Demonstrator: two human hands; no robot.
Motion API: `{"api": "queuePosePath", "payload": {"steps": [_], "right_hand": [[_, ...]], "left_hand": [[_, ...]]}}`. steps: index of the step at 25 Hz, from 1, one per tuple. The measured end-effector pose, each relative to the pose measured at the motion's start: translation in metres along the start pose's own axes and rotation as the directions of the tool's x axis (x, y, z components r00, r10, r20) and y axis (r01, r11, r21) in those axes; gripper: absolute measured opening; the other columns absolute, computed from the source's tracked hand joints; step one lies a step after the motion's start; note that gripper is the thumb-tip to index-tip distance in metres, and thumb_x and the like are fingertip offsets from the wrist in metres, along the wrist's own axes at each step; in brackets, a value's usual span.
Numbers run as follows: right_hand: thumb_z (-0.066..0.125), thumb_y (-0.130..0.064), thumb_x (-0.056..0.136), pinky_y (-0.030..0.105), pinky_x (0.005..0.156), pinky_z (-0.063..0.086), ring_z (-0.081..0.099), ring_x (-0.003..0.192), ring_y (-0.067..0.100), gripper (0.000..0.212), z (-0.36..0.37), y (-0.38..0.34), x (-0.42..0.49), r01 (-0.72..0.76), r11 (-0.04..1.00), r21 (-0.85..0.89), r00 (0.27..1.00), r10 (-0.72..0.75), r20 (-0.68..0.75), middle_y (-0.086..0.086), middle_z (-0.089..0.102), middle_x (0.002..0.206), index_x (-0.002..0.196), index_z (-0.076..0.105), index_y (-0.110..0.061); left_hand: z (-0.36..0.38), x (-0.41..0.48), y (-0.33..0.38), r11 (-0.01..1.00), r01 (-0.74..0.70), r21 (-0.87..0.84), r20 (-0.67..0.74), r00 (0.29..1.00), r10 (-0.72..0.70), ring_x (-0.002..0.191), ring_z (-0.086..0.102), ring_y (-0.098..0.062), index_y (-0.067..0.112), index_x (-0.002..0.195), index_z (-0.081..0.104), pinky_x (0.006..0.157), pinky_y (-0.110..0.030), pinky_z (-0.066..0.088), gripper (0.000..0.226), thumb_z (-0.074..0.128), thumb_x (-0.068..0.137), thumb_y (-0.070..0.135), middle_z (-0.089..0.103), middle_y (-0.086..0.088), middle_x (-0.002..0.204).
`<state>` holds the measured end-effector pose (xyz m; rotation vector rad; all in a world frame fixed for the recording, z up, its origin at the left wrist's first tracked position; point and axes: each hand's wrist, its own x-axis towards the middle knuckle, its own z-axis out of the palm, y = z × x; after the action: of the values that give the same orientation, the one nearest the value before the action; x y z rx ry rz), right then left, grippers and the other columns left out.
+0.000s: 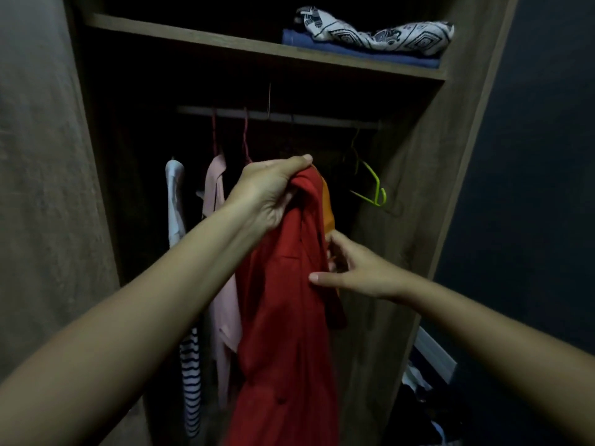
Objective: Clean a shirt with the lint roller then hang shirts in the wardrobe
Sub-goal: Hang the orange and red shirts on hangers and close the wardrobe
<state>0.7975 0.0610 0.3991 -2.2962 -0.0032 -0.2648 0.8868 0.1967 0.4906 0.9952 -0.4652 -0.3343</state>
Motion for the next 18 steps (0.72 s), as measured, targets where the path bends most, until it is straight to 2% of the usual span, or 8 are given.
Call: {"api": "queuePosePath", "payload": {"steps": [4,7,9,12,13,15,16,18], "right_hand": [[0.058,-0.017,0.089,0.030,0.075,0.043,0.046,0.077,0.012,0.011,0.005,0.021,-0.008,-0.027,0.995,-0.100,0.999,0.030,0.031,-0.004,0.046,0.083,0.090,0.047,-0.018],[0.047,-0.007,0.092,0.027,0.069,0.038,0.042,0.070,0.006,0.014,0.011,0.020,-0.005,0.086,0.968,-0.236,0.956,-0.147,-0.254,-0.005,0.042,0.081,0.092,0.036,-0.016],[0.042,0.004,0.084,0.019,0.071,0.035,0.043,0.075,0.009,0.023,0.005,0.014,0.001,0.098,0.944,-0.315,0.861,-0.239,-0.448,0.001,0.044,0.082,0.086,0.044,-0.018],[0.046,0.010,0.077,0.004,0.078,0.034,0.047,0.087,0.017,0.032,-0.018,0.004,0.006,-0.019,0.917,-0.399,0.746,-0.252,-0.616,0.012,0.047,0.091,0.079,0.070,-0.010],[0.049,0.006,0.080,0.008,0.082,0.039,0.048,0.090,0.018,0.028,-0.022,0.006,0.008,-0.027,0.888,-0.459,0.736,-0.293,-0.610,0.013,0.049,0.095,0.085,0.073,-0.007],[0.048,-0.016,0.088,0.034,0.085,0.051,0.056,0.093,0.026,0.026,-0.024,0.010,0.004,-0.029,0.847,-0.530,0.798,-0.300,-0.523,0.009,0.054,0.103,0.104,0.067,-0.010],[0.045,-0.026,0.090,0.039,0.085,0.052,0.058,0.097,0.029,0.031,-0.022,0.014,-0.001,-0.037,0.824,-0.565,0.865,-0.257,-0.431,0.007,0.054,0.110,0.113,0.062,-0.012],[0.050,-0.028,0.092,0.042,0.090,0.051,0.057,0.107,0.031,0.042,-0.018,0.025,-0.013,-0.009,0.651,-0.759,0.974,-0.165,-0.153,0.011,0.044,0.129,0.130,0.049,-0.009]], "left_hand": [[-0.011,-0.001,0.009,1.000,0.008,-0.013,0.050,0.999,-0.007,0.047,0.063,-0.009,0.007,0.047,0.068,0.052,-0.018,0.056,0.033,0.068,0.079,-0.001,0.066,-0.003,0.050],[-0.025,-0.012,0.015,0.981,-0.107,0.163,0.155,0.985,0.082,0.054,0.067,-0.009,0.007,0.073,0.071,0.055,-0.017,0.054,0.007,0.070,0.077,0.002,0.068,-0.007,0.067],[-0.045,-0.012,0.020,0.816,-0.283,0.504,0.231,0.955,0.188,0.074,0.071,-0.011,0.014,0.096,0.070,0.070,-0.023,0.057,0.024,0.077,0.073,0.014,0.071,-0.005,0.086],[-0.070,-0.008,0.033,0.400,-0.439,0.805,0.317,0.887,0.335,0.085,0.064,0.001,0.024,0.098,0.071,0.082,-0.014,0.051,0.026,0.076,0.074,0.033,0.069,0.011,0.090],[-0.078,-0.007,0.035,0.313,-0.425,0.850,0.314,0.884,0.348,0.083,0.060,0.005,0.026,0.096,0.071,0.077,-0.008,0.046,0.024,0.074,0.075,0.037,0.067,0.016,0.087],[-0.090,-0.002,0.032,0.212,-0.357,0.910,0.300,0.918,0.261,0.086,0.057,0.001,0.027,0.094,0.071,0.074,-0.012,0.041,0.026,0.074,0.073,0.042,0.064,0.012,0.089],[-0.095,0.000,0.026,0.177,-0.335,0.925,0.305,0.936,0.176,0.089,0.057,-0.004,0.026,0.094,0.070,0.076,-0.015,0.040,0.029,0.074,0.071,0.044,0.064,0.009,0.091],[-0.106,0.001,0.010,0.105,-0.326,0.940,0.330,0.943,-0.028,0.086,0.058,-0.006,0.025,0.094,0.070,0.072,-0.015,0.040,0.031,0.077,0.069,0.041,0.064,0.010,0.089]]}}
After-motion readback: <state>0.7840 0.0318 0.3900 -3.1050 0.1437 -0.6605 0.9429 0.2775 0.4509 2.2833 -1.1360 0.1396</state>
